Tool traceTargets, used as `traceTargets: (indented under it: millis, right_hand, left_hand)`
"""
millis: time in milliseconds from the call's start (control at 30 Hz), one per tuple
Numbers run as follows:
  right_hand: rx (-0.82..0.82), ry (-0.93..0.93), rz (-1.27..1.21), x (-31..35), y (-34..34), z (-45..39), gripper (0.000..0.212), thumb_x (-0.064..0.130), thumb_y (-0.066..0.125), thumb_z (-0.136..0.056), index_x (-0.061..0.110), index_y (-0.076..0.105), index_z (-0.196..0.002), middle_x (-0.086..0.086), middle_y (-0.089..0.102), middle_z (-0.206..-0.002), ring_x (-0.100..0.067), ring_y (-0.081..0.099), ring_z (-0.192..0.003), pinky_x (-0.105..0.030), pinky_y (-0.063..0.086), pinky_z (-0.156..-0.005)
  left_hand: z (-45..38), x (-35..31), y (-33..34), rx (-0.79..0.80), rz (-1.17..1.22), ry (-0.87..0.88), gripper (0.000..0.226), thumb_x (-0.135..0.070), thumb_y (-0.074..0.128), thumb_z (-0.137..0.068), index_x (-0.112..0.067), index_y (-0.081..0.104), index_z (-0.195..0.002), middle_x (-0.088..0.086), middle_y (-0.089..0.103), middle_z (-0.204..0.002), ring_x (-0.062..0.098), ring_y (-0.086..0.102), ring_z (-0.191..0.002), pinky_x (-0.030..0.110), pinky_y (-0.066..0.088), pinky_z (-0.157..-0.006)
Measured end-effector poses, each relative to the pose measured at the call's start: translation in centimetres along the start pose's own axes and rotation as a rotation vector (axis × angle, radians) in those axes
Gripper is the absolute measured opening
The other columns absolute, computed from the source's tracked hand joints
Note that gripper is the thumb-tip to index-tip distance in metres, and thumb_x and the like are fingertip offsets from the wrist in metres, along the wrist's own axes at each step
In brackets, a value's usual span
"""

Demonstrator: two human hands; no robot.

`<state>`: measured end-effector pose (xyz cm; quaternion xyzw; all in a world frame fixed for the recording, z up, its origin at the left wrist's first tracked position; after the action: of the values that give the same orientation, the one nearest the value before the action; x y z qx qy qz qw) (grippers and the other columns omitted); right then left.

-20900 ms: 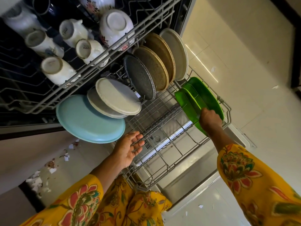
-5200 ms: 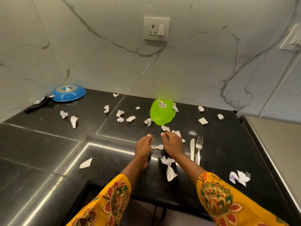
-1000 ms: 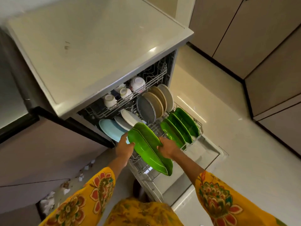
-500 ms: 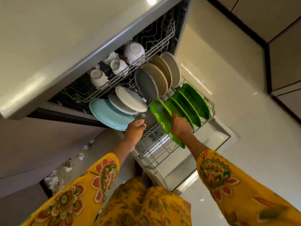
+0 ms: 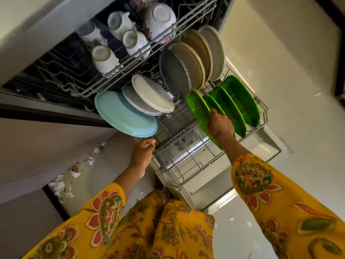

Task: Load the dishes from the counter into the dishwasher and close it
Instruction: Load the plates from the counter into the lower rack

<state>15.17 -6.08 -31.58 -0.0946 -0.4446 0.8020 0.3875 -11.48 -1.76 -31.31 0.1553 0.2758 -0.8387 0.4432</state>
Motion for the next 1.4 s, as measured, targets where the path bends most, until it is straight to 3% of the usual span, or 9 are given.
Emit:
traceTargets:
  millis: [100, 200, 467, 800, 1400]
  right_hand:
    - [0.007, -0.003, 0.007, -0.3, 1.2, -0.6, 0.042, 0.006, 0.045, -0.093, 0.011, 0.037, -0.134, -0.02, 0.057, -0.103, -0.036, 0.058, -0.094, -0.036, 0.04, -0.066]
    - [0.022, 0.022, 0.011, -0.8, 2.2, -1.1, 0.043, 0.005, 0.044, -0.093, 0.012, 0.036, -0.134, -0.021, 0.056, -0.106, -0.038, 0.058, -0.097, -0.041, 0.046, -0.073]
    - [0.044, 0.051, -0.004, -0.9, 4.4, -2.0, 0.038, 0.003, 0.043, -0.094, 0.008, 0.037, -0.131, -0.022, 0.056, -0.106, -0.041, 0.058, -0.098, -0.046, 0.049, -0.078]
    - [0.106, 0.043, -0.011, -1.0, 7.7, -1.6, 0.051, 0.001, 0.039, -0.093, 0.008, 0.027, -0.142, -0.024, 0.055, -0.116, -0.042, 0.057, -0.105, -0.048, 0.047, -0.083]
    - [0.143, 0.003, 0.143, 0.5, 3.1, -3.5, 0.033, 0.011, 0.039, -0.096, 0.015, 0.049, -0.127, -0.018, 0.055, -0.121, -0.04, 0.056, -0.111, -0.045, 0.047, -0.089]
  left_hand:
    - [-0.3, 0.6, -0.1, -0.003, 0.007, -0.011, 0.022, -0.002, 0.048, -0.095, -0.005, 0.062, -0.113, 0.01, 0.061, -0.126, 0.017, 0.056, -0.11, 0.028, 0.041, -0.089]
    - [-0.6, 0.8, -0.2, 0.003, 0.013, -0.014, 0.022, -0.002, 0.048, -0.095, -0.005, 0.062, -0.112, 0.009, 0.061, -0.125, 0.016, 0.056, -0.108, 0.03, 0.042, -0.094]
    - [-1.1, 2.0, -1.1, -0.006, -0.022, -0.009, 0.024, -0.002, 0.047, -0.094, -0.005, 0.061, -0.113, 0.006, 0.06, -0.126, 0.012, 0.054, -0.105, 0.028, 0.042, -0.09]
    - [-1.1, 2.9, -2.0, -0.029, -0.013, -0.008, 0.024, -0.002, 0.046, -0.095, -0.006, 0.06, -0.114, 0.007, 0.059, -0.124, 0.015, 0.053, -0.11, 0.029, 0.042, -0.092]
    - [0.0, 3.2, -2.1, -0.028, -0.004, -0.014, 0.023, -0.004, 0.047, -0.095, -0.007, 0.06, -0.114, 0.007, 0.059, -0.126, 0.013, 0.051, -0.106, 0.029, 0.043, -0.09]
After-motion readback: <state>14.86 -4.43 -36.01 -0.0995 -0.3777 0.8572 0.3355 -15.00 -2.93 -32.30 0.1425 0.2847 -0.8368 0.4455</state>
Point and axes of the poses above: each hand's wrist, its own z-axis away from the middle knuckle, its own y-axis out of the palm, x = y × z, the point moved 7 cm from there along -z, towards the middle knuckle
